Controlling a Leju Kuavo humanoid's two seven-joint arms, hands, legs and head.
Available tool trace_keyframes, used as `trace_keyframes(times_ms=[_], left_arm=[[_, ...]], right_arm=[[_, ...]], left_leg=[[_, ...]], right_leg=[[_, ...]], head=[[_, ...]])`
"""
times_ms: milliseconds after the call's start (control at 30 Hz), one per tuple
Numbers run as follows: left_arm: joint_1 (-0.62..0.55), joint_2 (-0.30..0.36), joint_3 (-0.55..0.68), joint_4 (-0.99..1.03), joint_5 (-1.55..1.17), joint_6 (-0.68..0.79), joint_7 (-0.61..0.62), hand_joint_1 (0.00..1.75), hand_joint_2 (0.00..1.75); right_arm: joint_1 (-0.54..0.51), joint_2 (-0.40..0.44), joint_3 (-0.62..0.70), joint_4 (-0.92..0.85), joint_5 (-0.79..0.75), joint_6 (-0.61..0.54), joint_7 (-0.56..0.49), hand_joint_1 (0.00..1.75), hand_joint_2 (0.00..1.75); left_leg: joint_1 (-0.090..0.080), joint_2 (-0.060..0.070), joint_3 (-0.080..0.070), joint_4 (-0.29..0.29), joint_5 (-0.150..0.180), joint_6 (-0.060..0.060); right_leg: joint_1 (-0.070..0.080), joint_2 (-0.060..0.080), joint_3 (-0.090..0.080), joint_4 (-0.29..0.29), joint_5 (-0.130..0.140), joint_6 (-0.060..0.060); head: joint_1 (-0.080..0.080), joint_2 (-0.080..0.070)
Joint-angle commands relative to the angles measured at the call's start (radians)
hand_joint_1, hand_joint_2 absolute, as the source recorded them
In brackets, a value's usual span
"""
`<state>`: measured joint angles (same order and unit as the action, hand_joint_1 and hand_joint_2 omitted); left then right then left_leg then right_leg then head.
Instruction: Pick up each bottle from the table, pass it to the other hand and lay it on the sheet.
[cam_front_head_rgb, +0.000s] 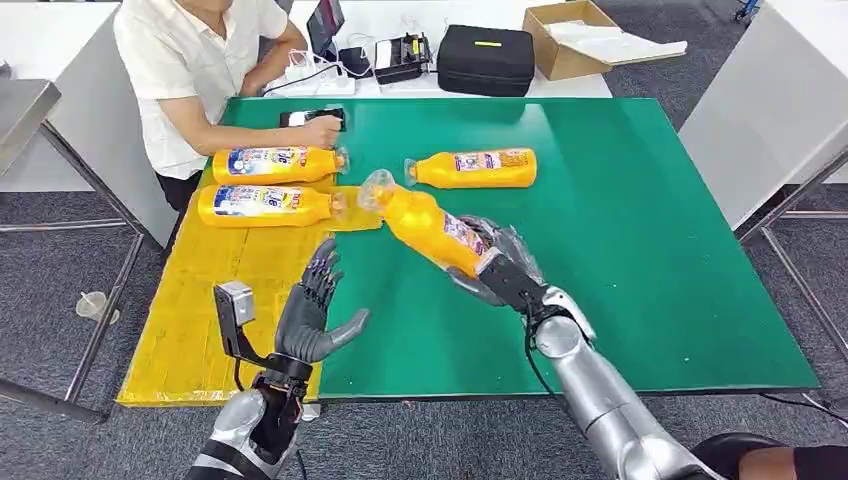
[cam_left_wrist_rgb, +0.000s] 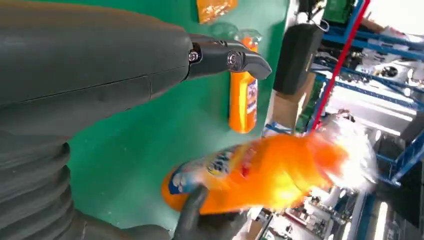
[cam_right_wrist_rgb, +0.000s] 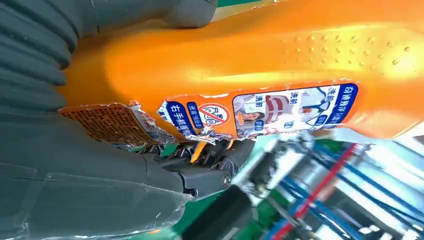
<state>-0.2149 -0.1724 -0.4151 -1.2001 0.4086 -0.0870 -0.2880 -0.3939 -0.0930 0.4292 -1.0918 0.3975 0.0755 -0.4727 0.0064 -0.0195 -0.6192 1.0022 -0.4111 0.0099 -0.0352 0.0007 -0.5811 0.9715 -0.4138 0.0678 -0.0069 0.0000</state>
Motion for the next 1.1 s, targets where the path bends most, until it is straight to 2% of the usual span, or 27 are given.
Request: trace_keyframes(times_ms=[33, 133, 367, 433, 600, 800, 1100], left_arm=[[-0.059, 0.005, -0.025, 0.055, 0.004, 0.019, -0.009, 0.00, 1.75], [-0.082, 0.002, -0.029, 0.047, 0.011, 0.023, -0.012, 0.00, 1.75], [-0.089, -0.001, -0.029, 0.047, 0.012, 0.026, -0.012, 0.00, 1.75], [-0.098, -0.002, -0.025, 0.052, 0.024, 0.028, -0.011, 0.00, 1.75], [-0.128, -0.005, -0.026, 0.062, 0.049, 0.025, -0.007, 0.00, 1.75], [-0.140, -0.017, -0.040, 0.044, 0.076, 0.012, -0.024, 0.00, 1.75], [-0.132, -0.016, -0.037, 0.033, 0.175, -0.063, -0.011, 0.00, 1.75]], right_arm=[[-0.013, 0.083, 0.090, -0.026, -0.008, 0.007, -0.021, 1.75, 1.75], [-0.027, 0.094, 0.161, 0.022, 0.011, 0.009, -0.057, 1.75, 1.75], [-0.028, 0.096, 0.166, 0.030, 0.013, 0.001, -0.062, 1.75, 1.75], [-0.030, 0.100, 0.186, 0.041, 0.003, 0.034, -0.074, 1.75, 1.75], [-0.042, 0.144, 0.240, 0.106, -0.003, 0.034, -0.089, 1.75, 1.75], [-0.058, 0.155, 0.291, 0.126, -0.024, 0.047, -0.129, 1.75, 1.75], [-0.076, 0.164, 0.307, 0.162, -0.047, 0.058, -0.140, 1.75, 1.75]], left_leg=[[0.001, 0.002, 0.001, 0.000, -0.001, 0.000], [0.001, 0.003, 0.003, 0.001, -0.002, -0.001], [0.001, 0.001, 0.002, 0.000, -0.001, 0.000], [0.001, 0.001, 0.002, 0.000, -0.001, 0.000], [0.002, 0.003, 0.004, 0.001, -0.002, -0.001], [0.003, 0.004, 0.004, 0.002, -0.002, -0.001], [0.003, 0.003, 0.004, 0.001, -0.002, -0.001]], right_leg=[[0.001, 0.001, 0.001, 0.000, 0.000, -0.003], [0.002, 0.001, 0.003, 0.000, -0.001, -0.004], [0.001, 0.000, 0.002, 0.000, -0.001, -0.002], [0.001, 0.000, 0.002, 0.000, 0.000, -0.002], [0.003, 0.001, 0.004, 0.000, -0.002, -0.006], [0.004, 0.002, 0.004, 0.000, -0.001, -0.005], [0.004, 0.001, 0.004, 0.000, -0.001, -0.005]], head=[[0.000, 0.000], [0.000, 0.000], [0.000, 0.000], [0.000, 0.000], [0.000, 0.000], [0.000, 0.000], [0.000, 0.000]])
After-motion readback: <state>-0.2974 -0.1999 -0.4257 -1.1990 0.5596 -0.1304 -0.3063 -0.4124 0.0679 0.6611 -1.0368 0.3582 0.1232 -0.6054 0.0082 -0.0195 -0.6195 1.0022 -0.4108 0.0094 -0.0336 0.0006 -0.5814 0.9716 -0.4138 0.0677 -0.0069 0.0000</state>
